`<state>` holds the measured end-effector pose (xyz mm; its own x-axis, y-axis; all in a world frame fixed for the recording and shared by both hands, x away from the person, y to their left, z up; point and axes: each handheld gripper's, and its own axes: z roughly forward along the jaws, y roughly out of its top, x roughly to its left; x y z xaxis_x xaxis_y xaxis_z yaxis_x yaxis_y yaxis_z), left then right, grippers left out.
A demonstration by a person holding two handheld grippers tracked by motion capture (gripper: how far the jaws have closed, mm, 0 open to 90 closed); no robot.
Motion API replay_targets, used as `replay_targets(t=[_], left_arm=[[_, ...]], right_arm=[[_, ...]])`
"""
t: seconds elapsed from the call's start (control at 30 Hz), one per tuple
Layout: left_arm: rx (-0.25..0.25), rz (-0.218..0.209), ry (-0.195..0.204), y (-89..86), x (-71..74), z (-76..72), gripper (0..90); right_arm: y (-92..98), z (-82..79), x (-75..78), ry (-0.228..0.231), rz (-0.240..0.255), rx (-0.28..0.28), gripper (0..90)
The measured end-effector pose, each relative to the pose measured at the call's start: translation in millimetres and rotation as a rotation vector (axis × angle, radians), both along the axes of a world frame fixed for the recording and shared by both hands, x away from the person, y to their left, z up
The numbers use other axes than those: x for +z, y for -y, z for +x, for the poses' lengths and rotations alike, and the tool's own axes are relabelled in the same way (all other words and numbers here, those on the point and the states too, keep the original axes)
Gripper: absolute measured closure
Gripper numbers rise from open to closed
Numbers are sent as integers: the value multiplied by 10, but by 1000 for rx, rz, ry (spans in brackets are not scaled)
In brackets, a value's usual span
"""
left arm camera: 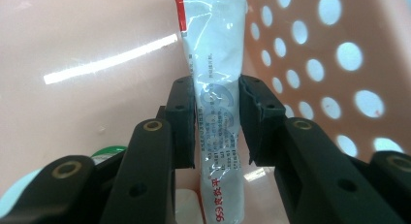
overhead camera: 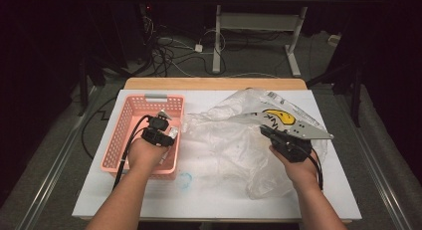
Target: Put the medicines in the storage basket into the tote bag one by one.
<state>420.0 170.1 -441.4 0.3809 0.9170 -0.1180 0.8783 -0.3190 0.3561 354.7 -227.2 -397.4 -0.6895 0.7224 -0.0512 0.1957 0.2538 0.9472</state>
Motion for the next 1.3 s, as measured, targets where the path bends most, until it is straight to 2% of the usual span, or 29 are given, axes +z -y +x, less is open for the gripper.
replay_targets(t=[0.17, 0.33, 0.5, 0.6, 0.7, 0.77, 1.0, 1.13, 1.2, 1.27, 1.3], left_arm=[[-15, 8, 29, -9, 36, -42, 678], [-24, 2, 26, -13, 32, -45, 679], [-26, 4, -1, 0, -13, -4, 678], [-22, -25, -37, -45, -7, 36, 674], [-26, -5, -63, -50, -26, 45, 669], [-39, 9, -97, -35, -67, 51, 610], [-59, 54, -119, 41, -97, 55, 532], [-54, 60, -138, 45, -110, 58, 533], [-51, 70, -133, 50, -120, 60, 553], [-56, 84, -118, 54, -122, 53, 640], [-51, 80, -118, 51, -125, 55, 653]], right_arm=[[2, -5, 4, 4, 2, 2, 900], [2, -5, 6, 3, 1, 2, 900], [0, -5, 3, 1, 2, 2, 900], [-2, -4, 1, 0, 2, 3, 900], [-9, -4, -4, -2, 1, 3, 900], [-8, -2, -4, -3, 1, 4, 900], [-10, -6, -5, -1, 1, 2, 900], [-2, 0, -5, -2, 0, 2, 900], [-4, 0, -4, -1, 1, 2, 900], [-2, -4, 0, -1, 1, 2, 900], [0, -6, 2, 1, 3, 2, 900]])
